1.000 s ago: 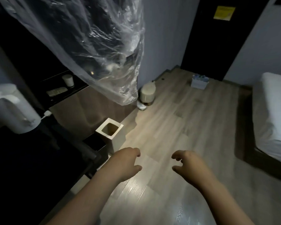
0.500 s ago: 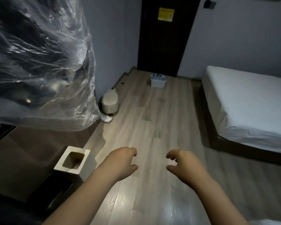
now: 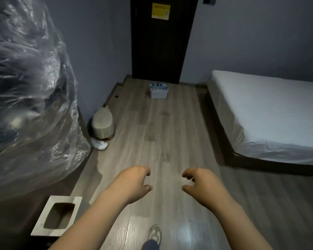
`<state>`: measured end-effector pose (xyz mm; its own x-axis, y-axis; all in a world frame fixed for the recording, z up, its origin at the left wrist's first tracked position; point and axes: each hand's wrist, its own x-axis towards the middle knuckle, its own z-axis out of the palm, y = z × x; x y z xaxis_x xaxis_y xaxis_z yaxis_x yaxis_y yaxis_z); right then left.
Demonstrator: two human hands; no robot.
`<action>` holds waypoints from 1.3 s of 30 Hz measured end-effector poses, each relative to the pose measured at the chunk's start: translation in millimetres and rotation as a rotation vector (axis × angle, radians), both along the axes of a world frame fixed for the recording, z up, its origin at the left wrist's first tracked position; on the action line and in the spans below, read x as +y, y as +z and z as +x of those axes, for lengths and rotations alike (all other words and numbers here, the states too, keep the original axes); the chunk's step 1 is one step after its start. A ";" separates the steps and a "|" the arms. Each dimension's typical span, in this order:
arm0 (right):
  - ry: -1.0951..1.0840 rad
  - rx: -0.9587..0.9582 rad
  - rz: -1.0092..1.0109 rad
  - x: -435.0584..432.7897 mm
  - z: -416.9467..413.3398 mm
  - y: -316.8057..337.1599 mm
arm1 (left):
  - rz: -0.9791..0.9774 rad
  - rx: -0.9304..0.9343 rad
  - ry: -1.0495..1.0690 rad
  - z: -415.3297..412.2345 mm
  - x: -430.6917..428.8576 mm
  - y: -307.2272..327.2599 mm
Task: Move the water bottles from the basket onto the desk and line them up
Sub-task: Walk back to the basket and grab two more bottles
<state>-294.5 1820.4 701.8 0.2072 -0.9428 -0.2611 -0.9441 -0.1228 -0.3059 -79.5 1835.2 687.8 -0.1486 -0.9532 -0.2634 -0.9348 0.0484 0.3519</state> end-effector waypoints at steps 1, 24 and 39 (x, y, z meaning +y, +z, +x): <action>-0.001 -0.002 -0.006 -16.0 1.1 -1.1 | 0.001 -0.005 -0.003 0.6 -16.0 -0.6; 0.005 0.010 -0.028 -391.1 25.3 3.5 | -0.046 -0.044 -0.002 30.2 -384.7 8.2; -0.113 0.002 -0.015 -632.3 79.0 13.5 | -0.060 0.011 -0.137 78.2 -652.3 15.9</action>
